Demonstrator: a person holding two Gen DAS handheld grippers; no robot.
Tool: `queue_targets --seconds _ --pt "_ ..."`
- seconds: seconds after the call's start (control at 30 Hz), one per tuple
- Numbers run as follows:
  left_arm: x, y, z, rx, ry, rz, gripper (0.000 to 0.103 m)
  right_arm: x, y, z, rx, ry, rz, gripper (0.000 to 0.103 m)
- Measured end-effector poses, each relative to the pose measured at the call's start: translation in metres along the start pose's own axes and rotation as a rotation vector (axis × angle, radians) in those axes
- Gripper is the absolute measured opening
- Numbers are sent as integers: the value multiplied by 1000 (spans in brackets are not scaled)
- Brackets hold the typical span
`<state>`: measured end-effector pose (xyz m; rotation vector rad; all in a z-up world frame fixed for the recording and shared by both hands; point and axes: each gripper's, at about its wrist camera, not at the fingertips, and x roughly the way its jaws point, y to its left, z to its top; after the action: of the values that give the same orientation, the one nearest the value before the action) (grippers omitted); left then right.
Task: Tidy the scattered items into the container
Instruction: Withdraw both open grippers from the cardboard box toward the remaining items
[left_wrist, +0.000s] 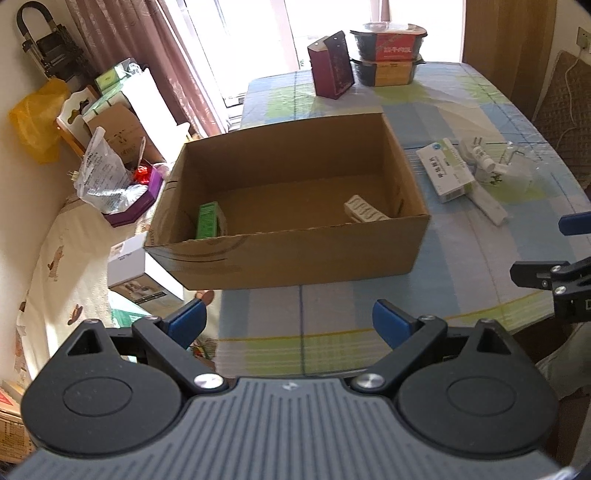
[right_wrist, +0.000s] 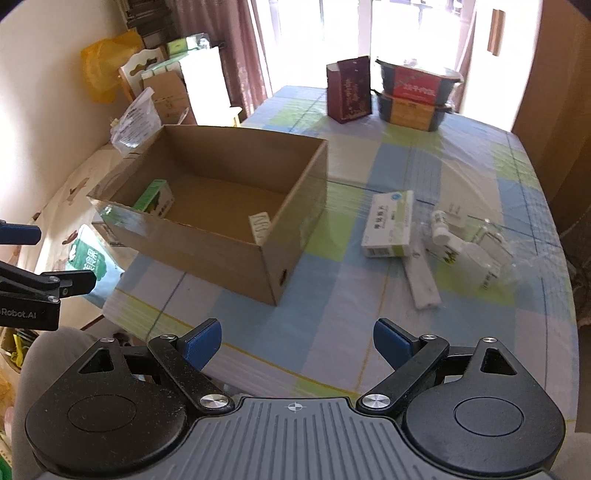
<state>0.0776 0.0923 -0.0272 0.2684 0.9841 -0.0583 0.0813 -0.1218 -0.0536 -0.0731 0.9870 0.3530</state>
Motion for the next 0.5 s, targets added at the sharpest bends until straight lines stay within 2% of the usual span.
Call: queue_targets --seconds 0.5 --pt "4 -62 7 3 15 -111 95 -20 -57 -21 99 17 -56 94"
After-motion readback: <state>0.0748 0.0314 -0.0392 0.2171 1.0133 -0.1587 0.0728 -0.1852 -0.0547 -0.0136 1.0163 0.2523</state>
